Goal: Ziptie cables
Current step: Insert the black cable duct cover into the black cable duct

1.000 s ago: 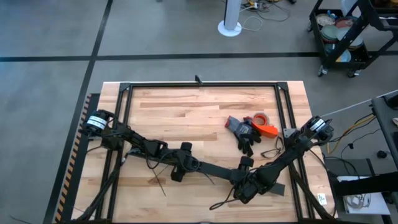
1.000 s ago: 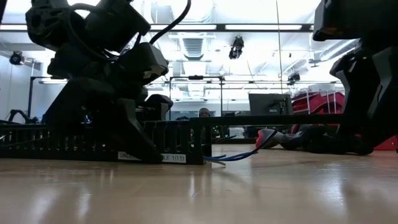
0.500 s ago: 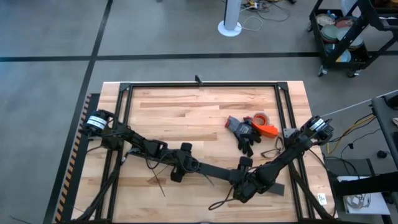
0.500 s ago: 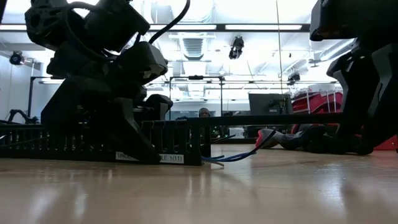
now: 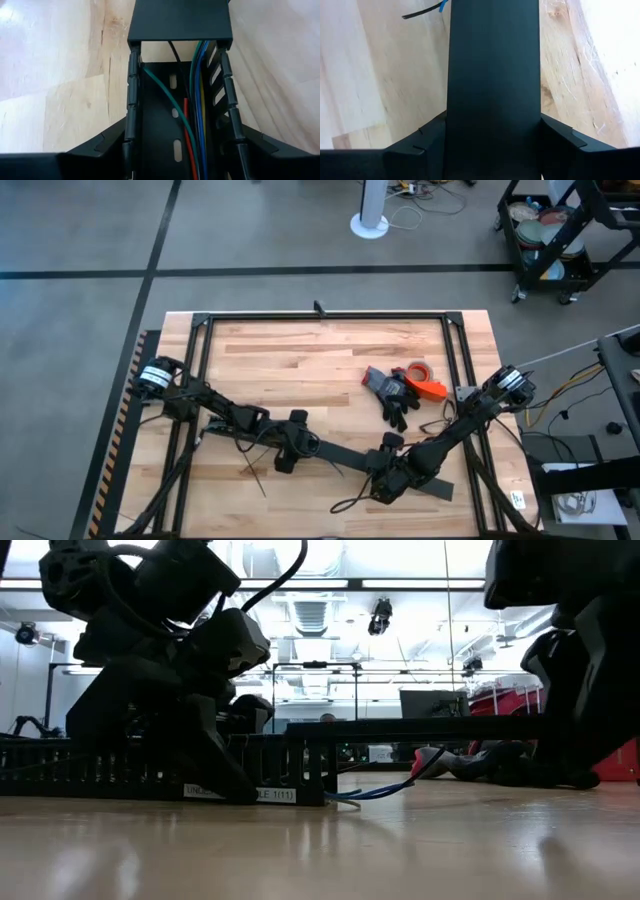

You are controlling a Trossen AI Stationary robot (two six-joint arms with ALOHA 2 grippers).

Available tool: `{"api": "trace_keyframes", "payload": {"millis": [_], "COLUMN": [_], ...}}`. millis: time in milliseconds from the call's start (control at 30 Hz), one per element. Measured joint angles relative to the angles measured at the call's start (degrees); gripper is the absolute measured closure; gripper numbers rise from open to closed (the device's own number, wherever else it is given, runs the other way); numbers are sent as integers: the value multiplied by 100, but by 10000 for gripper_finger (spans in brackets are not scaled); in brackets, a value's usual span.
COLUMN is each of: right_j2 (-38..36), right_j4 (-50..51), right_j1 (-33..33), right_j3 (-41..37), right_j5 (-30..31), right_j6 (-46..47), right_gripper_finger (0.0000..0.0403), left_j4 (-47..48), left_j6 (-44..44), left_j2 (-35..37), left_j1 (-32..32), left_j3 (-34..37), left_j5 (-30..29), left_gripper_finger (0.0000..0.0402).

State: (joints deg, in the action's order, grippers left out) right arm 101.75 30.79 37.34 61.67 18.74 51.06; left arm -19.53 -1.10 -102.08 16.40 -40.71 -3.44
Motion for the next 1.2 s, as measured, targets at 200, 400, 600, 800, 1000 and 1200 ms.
{"api": "trace_keyframes", "payload": {"millis": [200,400,600,800,1000,1200], "right_j2": [0,0,0,0,0,0], "right_j4": [47,302,410,361,306,371], "right_j1": [2,5,0,-48,-70,-70], "right_j3": [0,0,0,0,0,140], "right_j5": [-24,-58,-118,-118,-122,-145], "right_j6": [-95,-236,-245,-247,-120,9], "right_gripper_finger": [190,190,190,190,190,190], "left_j4": [-4,2,4,-4,-4,2], "left_j6": [26,55,54,52,37,-9], "left_j2": [0,0,0,-2,-2,-2], "left_j1": [-2,-9,-13,-15,-15,-15], "left_j3": [0,0,0,0,0,2], "left_j5": [-9,37,62,76,81,87], "left_gripper_finger": [165,167,164,162,162,164]}}
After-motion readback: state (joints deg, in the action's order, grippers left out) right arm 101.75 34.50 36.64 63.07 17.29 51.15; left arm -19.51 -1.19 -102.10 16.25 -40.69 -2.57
